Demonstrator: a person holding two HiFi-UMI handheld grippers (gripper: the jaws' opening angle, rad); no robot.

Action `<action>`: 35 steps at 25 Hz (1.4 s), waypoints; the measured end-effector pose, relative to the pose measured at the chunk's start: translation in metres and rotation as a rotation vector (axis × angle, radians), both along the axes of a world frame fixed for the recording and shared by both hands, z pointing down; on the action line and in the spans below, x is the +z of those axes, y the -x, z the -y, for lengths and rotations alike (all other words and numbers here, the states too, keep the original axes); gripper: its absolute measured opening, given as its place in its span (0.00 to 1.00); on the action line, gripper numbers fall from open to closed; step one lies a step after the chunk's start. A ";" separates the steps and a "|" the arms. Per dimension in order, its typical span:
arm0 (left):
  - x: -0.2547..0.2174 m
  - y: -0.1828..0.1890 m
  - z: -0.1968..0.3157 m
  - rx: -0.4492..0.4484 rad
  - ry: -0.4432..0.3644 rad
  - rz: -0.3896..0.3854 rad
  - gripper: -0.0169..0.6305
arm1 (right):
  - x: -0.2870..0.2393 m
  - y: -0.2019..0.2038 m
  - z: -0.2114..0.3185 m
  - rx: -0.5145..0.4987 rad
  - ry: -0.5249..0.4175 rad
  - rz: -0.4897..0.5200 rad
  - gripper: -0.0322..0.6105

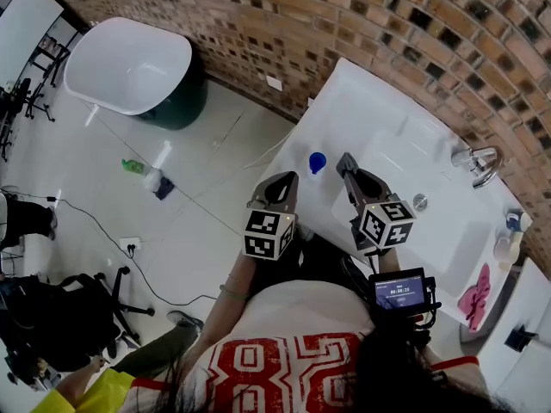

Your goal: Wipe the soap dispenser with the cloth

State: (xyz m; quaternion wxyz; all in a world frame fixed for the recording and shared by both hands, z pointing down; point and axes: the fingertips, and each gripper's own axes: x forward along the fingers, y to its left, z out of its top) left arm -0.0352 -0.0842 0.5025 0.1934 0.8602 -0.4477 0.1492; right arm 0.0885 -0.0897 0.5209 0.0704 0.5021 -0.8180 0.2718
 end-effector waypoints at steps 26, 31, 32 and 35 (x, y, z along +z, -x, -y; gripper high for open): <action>0.003 -0.029 -0.027 -0.011 -0.002 0.028 0.03 | 0.005 -0.011 -0.018 -0.054 -0.027 -0.033 0.12; 0.002 -0.029 -0.026 -0.011 -0.001 0.028 0.03 | 0.005 -0.012 -0.018 -0.049 -0.024 -0.027 0.12; 0.002 -0.029 -0.025 -0.012 -0.001 0.027 0.03 | 0.005 -0.012 -0.018 -0.048 -0.023 -0.028 0.12; 0.003 -0.027 -0.024 -0.015 0.001 0.027 0.03 | 0.007 -0.012 -0.018 -0.048 -0.018 -0.032 0.12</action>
